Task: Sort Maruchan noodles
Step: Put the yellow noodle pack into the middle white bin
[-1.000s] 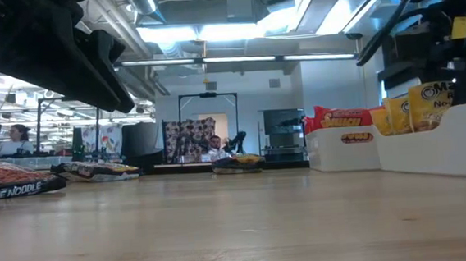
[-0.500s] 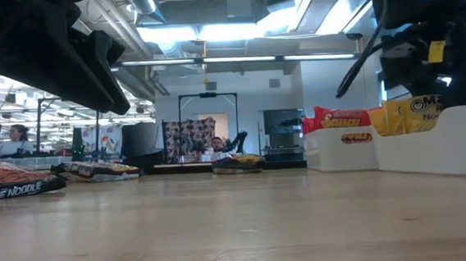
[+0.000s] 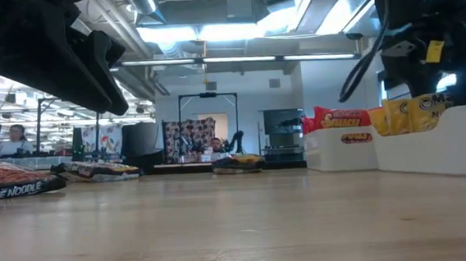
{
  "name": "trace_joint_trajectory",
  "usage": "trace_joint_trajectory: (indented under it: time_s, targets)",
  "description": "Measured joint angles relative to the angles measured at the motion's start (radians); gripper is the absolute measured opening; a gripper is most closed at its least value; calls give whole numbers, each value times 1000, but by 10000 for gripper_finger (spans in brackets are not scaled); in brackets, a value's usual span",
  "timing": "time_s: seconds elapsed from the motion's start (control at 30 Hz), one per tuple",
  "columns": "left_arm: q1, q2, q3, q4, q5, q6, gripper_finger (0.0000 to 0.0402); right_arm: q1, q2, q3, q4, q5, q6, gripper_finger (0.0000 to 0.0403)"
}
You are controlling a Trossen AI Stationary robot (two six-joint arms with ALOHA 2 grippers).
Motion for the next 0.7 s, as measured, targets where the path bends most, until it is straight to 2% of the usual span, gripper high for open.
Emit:
trace_joint_trajectory:
  time_s: [0.17, 0.4, 0.57, 0.7]
  targets:
    - [0, 0, 0, 0, 1, 8, 109, 0, 0, 57, -50, 70, -3, 284]
    - [0, 0, 0, 0, 1, 8, 109, 0, 0, 60, -46, 74, -45, 284]
    - [0, 0, 0, 0, 1, 8, 109, 0, 0, 71, -48, 27, -7, 284]
    - [0, 0, 0, 1, 1, 8, 109, 0, 0, 139, -95, -27, 68, 284]
